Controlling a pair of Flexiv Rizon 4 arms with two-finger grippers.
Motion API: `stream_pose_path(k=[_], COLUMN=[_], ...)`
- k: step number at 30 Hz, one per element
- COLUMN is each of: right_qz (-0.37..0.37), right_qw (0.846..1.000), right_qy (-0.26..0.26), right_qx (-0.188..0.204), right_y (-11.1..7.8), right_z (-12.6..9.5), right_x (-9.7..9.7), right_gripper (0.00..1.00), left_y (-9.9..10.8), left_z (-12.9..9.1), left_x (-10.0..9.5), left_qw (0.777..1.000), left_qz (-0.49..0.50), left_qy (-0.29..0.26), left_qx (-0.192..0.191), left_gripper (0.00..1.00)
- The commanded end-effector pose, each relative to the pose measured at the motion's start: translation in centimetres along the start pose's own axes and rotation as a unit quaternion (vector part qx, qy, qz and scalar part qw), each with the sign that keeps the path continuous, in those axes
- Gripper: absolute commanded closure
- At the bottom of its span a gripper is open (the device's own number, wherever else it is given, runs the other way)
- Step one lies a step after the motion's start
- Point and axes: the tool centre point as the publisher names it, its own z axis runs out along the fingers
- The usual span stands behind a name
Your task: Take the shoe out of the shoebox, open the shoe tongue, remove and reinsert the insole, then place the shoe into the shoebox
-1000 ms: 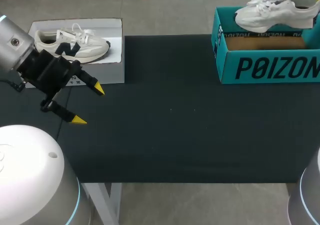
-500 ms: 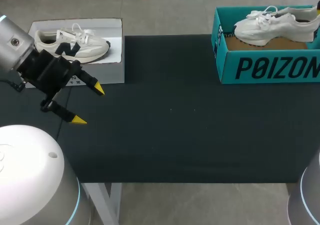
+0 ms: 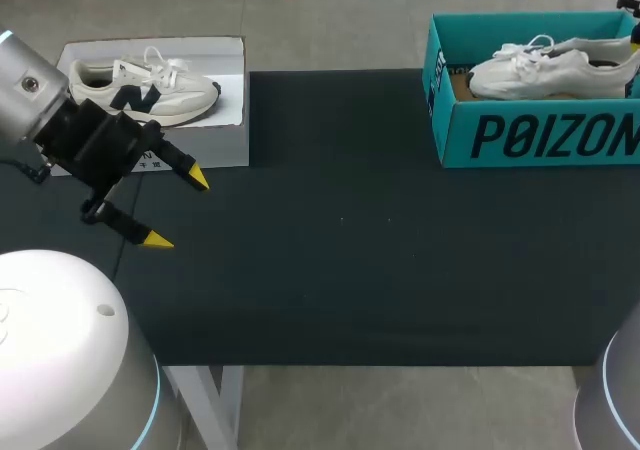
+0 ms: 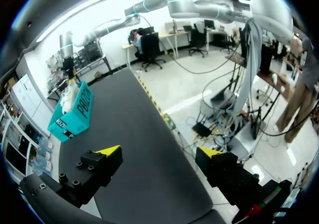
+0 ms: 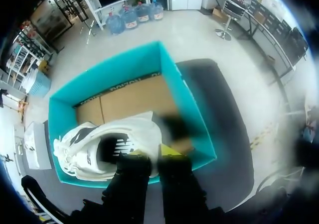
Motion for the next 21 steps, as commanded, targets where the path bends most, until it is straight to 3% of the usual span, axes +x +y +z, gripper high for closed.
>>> stream_pose_path(k=[1, 21], right_qz=[-0.001, -0.007], right_qw=[1.0, 0.999], right_qy=[0.0, -0.009], right_qx=[0.009, 0.048], right_y=[0.5, 0.1], right_z=[1.4, 6.5], right_x=[-0.5, -1.8], right_gripper=[1.0, 1.0], left_y=[0.0, 0.0], left_z=[0.0, 0.0], left_x=[0.0, 0.0], left_qw=[1.0, 1.0], left_qz=[0.0, 0.0], left_qy=[0.001, 0.001], left_qx=[-0.001, -0.001], left_gripper=[0.0, 0.0])
